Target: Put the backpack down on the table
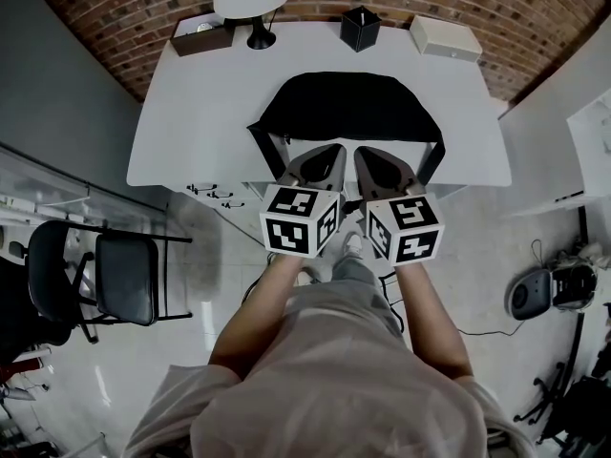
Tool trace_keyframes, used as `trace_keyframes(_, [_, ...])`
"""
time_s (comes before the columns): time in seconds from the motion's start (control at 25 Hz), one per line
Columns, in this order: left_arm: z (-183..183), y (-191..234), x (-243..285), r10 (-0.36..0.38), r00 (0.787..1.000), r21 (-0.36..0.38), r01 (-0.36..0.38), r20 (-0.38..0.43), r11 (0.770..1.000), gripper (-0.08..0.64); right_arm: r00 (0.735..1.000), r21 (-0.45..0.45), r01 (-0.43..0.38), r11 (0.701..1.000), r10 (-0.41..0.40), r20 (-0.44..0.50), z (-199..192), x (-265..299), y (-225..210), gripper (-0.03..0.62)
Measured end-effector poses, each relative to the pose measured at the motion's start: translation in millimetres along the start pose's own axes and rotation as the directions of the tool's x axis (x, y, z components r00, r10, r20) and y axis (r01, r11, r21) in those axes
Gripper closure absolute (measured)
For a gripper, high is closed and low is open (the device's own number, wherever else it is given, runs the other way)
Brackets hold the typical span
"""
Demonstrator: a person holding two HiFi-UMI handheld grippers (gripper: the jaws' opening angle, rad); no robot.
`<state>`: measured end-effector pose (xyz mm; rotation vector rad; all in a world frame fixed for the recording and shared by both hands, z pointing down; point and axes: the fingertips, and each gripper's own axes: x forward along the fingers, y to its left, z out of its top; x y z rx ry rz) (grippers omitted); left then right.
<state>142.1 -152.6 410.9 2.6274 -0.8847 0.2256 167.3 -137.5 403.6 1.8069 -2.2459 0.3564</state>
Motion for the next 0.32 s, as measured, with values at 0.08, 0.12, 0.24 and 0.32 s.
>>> trace_keyframes(0.08, [-0.5,0.7,-0.4,0.002,1.0,0.006,-0.002,-0.001,1.0,0.549,1.0,-0.001,0.004,1.0,-0.004,-0.002,-0.5,-0.1,0.2,0.591])
trace_keyframes(0.12, [-1.1,1.0,-0.4,0.002,1.0,0.008,-0.002,-0.003,1.0,0.549,1.0,-0.002,0.005,1.0,-0.005,-0.003,-0.8,0.1,0.2,0.591])
trace_keyframes(0.24, [-2.9,0.1,-0.2,-0.004,1.0,0.014,0.004,-0.007,1.0,0.549,1.0,-0.003,0.01,1.0,-0.01,-0.005,-2.2,-0.3,0.0,0.591])
trace_keyframes(0.32, [-3.8,-1.4,-0.1,-0.007,1.0,0.021,0.008,-0.007,1.0,0.549,1.0,-0.003,0.013,1.0,-0.013,-0.006,-3.2,-0.8,-0.2,0.591])
